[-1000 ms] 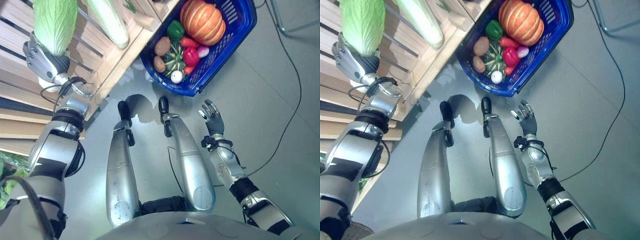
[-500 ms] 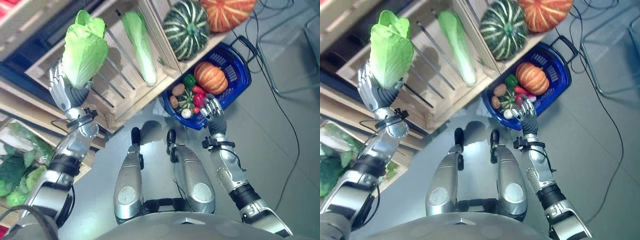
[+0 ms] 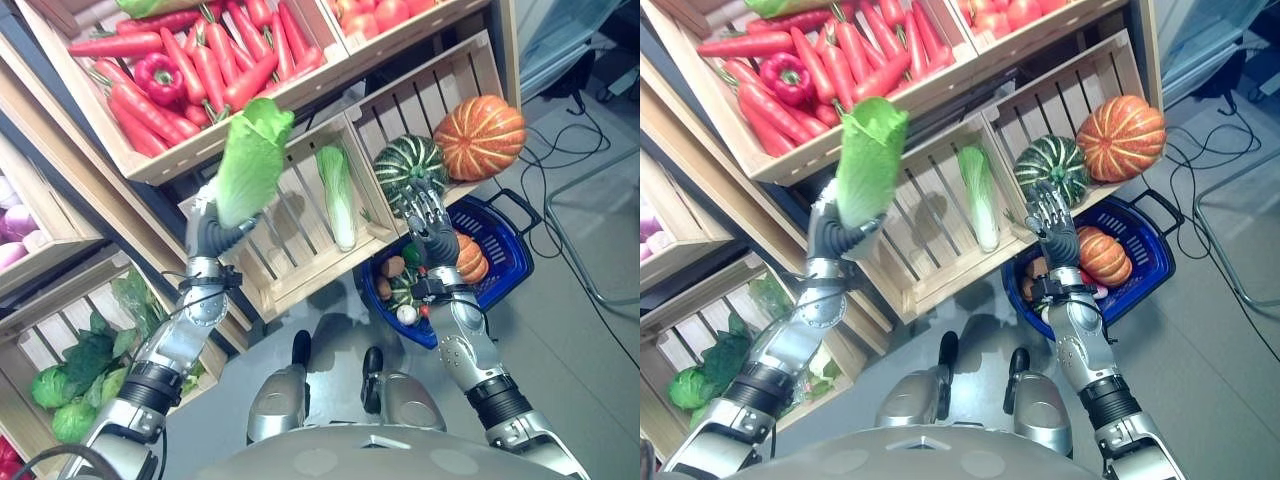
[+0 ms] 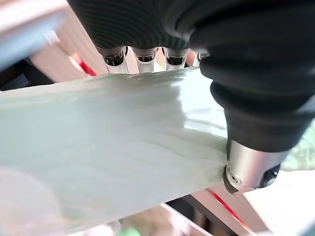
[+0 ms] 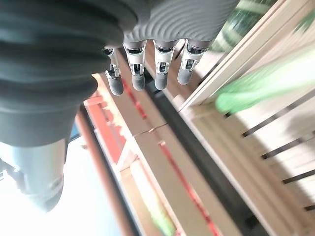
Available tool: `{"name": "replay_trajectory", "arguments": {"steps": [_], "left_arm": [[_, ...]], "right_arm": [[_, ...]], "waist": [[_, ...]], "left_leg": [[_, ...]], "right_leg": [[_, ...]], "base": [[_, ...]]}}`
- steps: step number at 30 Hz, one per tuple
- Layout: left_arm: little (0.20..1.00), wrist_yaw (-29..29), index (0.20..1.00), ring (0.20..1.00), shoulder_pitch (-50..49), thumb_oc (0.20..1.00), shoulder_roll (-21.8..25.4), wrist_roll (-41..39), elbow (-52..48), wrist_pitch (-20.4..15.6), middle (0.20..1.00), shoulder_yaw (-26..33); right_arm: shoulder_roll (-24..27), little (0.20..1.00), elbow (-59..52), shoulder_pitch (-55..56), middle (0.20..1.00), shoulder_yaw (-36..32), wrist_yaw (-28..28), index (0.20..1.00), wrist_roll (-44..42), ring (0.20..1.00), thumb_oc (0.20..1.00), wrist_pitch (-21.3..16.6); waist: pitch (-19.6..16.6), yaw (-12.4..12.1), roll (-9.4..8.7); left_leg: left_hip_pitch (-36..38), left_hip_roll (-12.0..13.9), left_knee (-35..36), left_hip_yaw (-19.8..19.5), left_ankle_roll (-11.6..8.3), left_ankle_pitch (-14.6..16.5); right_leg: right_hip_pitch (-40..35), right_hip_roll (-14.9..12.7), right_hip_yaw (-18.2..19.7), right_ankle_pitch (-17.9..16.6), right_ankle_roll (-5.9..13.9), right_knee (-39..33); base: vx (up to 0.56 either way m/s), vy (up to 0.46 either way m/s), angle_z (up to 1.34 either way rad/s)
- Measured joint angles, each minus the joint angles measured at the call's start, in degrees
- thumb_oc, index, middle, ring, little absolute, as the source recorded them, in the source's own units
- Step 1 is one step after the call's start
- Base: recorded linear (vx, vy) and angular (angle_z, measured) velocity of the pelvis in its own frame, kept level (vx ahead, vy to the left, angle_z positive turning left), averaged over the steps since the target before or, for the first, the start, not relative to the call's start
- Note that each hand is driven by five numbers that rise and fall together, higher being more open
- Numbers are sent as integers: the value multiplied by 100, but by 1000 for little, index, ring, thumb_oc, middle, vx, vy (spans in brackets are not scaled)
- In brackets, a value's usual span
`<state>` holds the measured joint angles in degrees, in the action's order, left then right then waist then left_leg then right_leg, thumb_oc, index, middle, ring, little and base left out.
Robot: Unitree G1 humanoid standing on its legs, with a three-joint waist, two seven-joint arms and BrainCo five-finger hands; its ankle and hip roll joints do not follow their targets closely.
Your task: Pick up fruits and vegetables into the basket
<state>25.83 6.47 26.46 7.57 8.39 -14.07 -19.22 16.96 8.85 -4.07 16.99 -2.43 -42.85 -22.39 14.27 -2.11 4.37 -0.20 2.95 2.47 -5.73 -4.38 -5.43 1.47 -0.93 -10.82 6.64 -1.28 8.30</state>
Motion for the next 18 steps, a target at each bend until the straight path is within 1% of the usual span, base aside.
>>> {"name": "replay_trajectory", "arguments": {"steps": [2,4,6,9,13,15,18], "left_arm": [[200,-366,200,200,-30,200,-12,-95,-98,-28,200,-240],[200,-695,200,200,-29,200,-1,-105,-217,-63,200,-421],[200,-1087,200,200,-25,200,12,-353,-364,-140,200,-571],[200,-1559,200,200,-26,200,31,-665,-408,-214,200,-650],[200,-2293,200,200,33,200,262,-876,-862,-242,200,-906],[200,-2593,200,200,90,200,374,-993,-996,-236,200,-1041],[200,-2834,200,200,92,200,399,-1027,-998,-232,200,-1047]], "right_arm": [[4,1000,-19,-1,1000,71,-122,1000,-161,1000,1000,41],[10,1000,-94,-13,1000,139,-179,1000,-243,1000,1000,130],[2,1000,-149,-24,1000,206,-233,1000,-343,1000,1000,189],[32,1000,-181,-27,1000,282,-314,1000,-386,1000,1000,293],[202,1000,-241,-28,1000,498,-448,1000,-369,1000,1000,415],[232,1000,-241,-33,1000,546,-489,1000,-369,1000,1000,516],[291,1000,-243,-35,1000,558,-589,1000,-327,1000,1000,626]], "waist": [[-176,-6,-16],[-224,-6,-20],[-252,-4,-35],[-379,-8,-51],[-450,10,-112],[-501,17,-166],[-560,60,-185]], "left_leg": [[8,-6,28,2,7,4],[104,-4,86,8,22,1],[199,-4,149,21,39,-1],[199,-3,205,89,61,-14],[300,-19,257,126,79,-11],[312,-21,258,139,84,-8],[310,-22,259,152,85,-7]], "right_leg": [[-67,6,-8,-54,34,-150],[-242,27,-9,-174,26,-371],[-402,40,7,-259,53,-577],[-429,44,60,-366,70,-739],[-634,41,88,-514,101,-1048],[-689,48,96,-559,105,-1155],[-711,53,109,-591,103,-1216]], "base": [[49,20,2],[54,23,0],[40,22,-3],[28,21,-9],[13,7,-2],[0,0,0],[6,0,-2]]}}
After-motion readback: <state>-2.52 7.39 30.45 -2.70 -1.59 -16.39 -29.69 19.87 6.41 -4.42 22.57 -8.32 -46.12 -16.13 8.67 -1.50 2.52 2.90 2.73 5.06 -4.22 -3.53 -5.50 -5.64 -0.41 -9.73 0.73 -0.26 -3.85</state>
